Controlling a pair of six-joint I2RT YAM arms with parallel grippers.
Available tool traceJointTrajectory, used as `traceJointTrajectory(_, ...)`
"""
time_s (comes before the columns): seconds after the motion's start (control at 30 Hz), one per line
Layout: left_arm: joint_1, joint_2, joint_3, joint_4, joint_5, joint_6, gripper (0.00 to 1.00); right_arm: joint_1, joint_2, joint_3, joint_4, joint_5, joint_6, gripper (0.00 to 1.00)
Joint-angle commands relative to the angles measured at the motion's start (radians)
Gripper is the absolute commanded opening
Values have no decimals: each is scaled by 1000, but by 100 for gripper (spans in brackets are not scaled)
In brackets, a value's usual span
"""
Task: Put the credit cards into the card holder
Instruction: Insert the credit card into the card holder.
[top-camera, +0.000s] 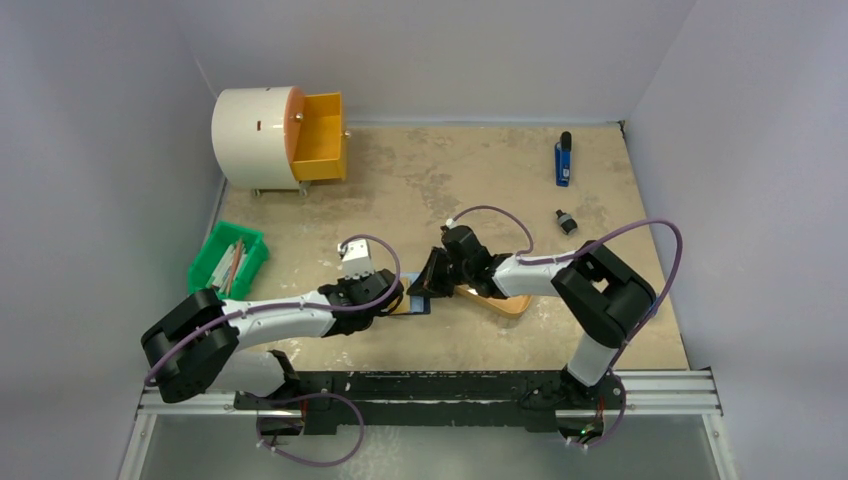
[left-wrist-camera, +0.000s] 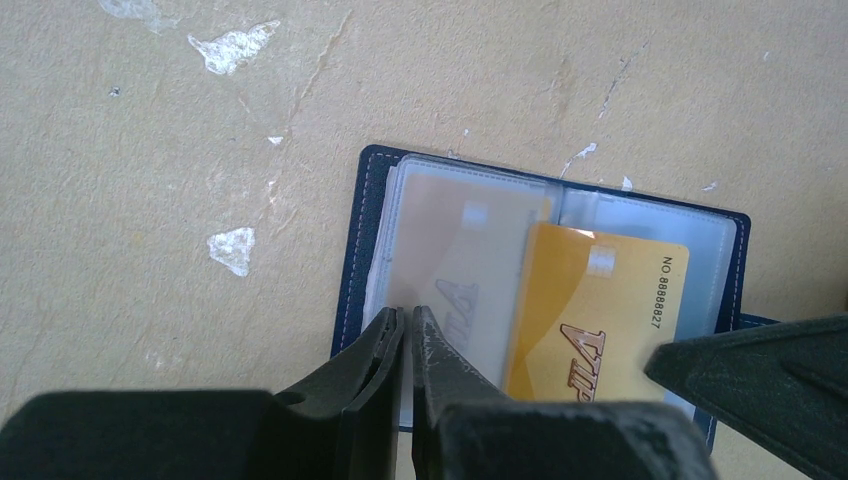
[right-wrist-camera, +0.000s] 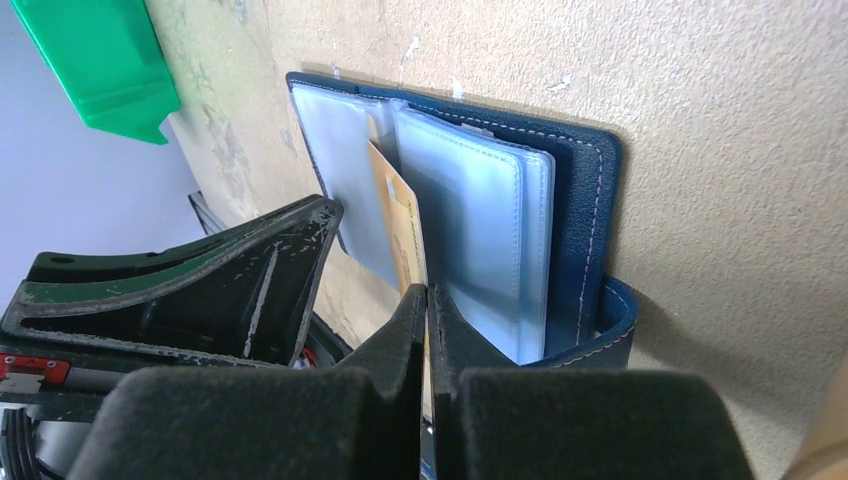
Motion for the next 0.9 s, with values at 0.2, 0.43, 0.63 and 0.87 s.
traceJointTrajectory(0.2,2,-21,-18,17,9,-18,7,-2,2,27,38,42,8,0)
traceJointTrajectory(0.43,3,-17,-20,28,14,-19,7,1,26,45,46,35,5,0)
traceJointTrajectory(0.63,3,-16,-20,29,16,-19,7,8,48,65,50,9,-3,0)
traceJointTrajectory(0.87,3,-36,-9,7,5,-19,7,15,73,79,53,-15,-9,0)
